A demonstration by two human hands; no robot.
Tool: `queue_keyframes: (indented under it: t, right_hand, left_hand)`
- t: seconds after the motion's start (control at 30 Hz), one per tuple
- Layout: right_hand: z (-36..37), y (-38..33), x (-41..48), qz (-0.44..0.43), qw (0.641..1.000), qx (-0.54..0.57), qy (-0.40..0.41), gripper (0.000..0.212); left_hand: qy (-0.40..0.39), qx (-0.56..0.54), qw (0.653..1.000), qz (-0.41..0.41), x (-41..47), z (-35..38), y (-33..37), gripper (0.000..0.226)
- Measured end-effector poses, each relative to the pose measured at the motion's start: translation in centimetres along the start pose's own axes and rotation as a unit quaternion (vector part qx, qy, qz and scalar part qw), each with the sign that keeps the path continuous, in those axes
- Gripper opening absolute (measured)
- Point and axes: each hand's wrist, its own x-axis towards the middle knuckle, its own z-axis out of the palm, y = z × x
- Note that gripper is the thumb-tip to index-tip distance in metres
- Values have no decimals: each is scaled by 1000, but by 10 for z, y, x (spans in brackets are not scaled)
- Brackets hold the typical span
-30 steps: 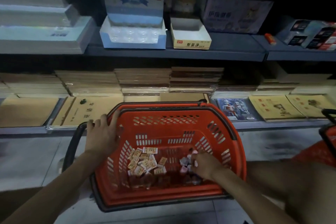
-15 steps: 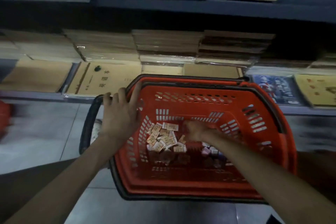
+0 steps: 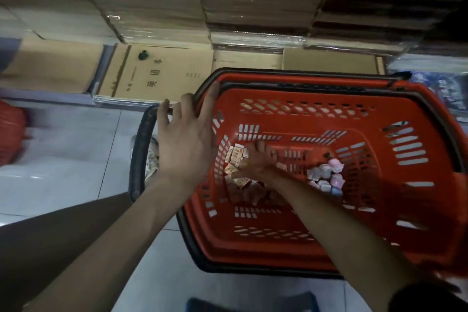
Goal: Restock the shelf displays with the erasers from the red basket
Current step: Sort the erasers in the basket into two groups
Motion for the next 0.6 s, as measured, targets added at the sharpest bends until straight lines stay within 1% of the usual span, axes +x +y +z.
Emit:
queue_keyframes:
  t: [0.1, 0.3, 0.43, 0.47, 0.5, 0.53, 0.57, 0.6]
  right_hand:
    - [-4, 0, 1, -24, 999, -16, -20, 115]
    - [-8, -3, -2, -32, 994, -62, -80, 122]
    - [-5, -5, -5, -41, 994, -66, -76, 124]
    - [-4, -4, -4, -37, 995, -47, -83, 122]
    - [-4, -3, -7, -32, 995, -8, -92, 114]
    - [-1, -3, -10, -19, 994, 39, -103, 99]
    - [2, -3, -16, -17, 993, 64, -99, 83]
    - [8, -3, -20, -29, 994, 76, -73, 76]
  left_hand:
    - [-4, -14, 1000, -20, -3, 0, -2, 85]
    - [-4, -18, 999, -35, -6, -1, -2, 85]
    - [0, -19, 999, -35, -5, -1, 0, 86]
    - [2, -21, 999, -35, -5, -1, 1, 86]
    - [3, -23, 999, -35, -5, -1, 2, 85]
    - [3, -24, 999, -35, -5, -2, 2, 85]
    - [4, -25, 999, -36, -5, -2, 3, 85]
    - [5, -27, 999, -34, -4, -2, 4, 86]
